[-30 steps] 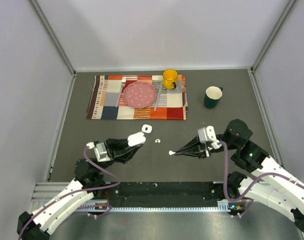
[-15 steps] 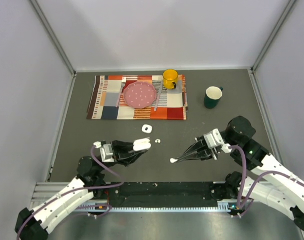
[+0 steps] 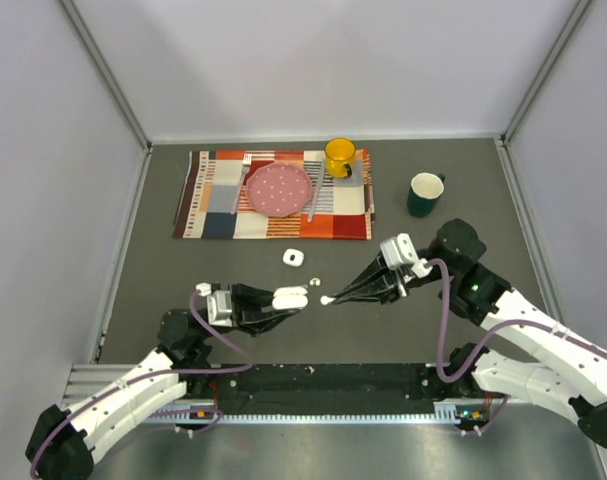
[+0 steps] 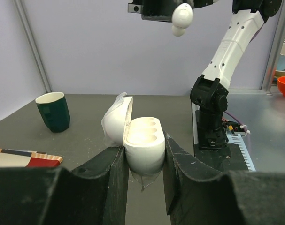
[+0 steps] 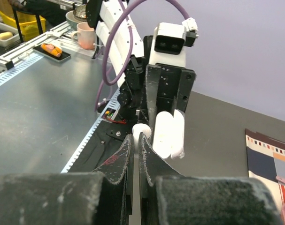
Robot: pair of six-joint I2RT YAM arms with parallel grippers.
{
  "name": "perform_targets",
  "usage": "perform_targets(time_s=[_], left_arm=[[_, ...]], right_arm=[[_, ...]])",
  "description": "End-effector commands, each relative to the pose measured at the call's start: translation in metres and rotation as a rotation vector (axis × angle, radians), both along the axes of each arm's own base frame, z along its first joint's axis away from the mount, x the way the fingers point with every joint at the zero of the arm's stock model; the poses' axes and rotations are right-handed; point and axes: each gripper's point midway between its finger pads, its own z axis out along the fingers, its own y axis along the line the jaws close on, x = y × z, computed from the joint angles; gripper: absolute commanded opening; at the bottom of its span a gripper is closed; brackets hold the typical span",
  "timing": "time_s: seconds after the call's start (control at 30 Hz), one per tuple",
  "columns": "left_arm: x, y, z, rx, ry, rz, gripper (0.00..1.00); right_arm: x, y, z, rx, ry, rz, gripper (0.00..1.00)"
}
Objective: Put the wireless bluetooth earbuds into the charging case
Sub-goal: Place the earbud in the charging case.
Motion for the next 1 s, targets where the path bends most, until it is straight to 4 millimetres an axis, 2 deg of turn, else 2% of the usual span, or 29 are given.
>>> perform_targets(time_s=[0.0, 0.3, 0.6, 0.97], left_arm=[[-0.009, 0.002, 0.023, -0.056, -0.075, -0.029, 0.00], [-0.014, 0.003, 0.023, -0.062, -0.115, -0.041, 0.00], [-0.015, 0.003, 0.022, -0.059, -0.119, -0.045, 0.00], [-0.014, 0.004, 0.024, -0.067, -0.121, -0.039, 0.00]], right_arm=[[0.008, 0.008, 0.018, 0.062, -0.014, -0.019, 0.00], [0.012, 0.031, 0.003, 0.014, 0.029, 0.008, 0.00], [0.015, 0.046, -0.001, -0.003, 0.036, 0.030, 0.00], [0.016, 0.061, -0.019, -0.062, 0.054, 0.041, 0.00]])
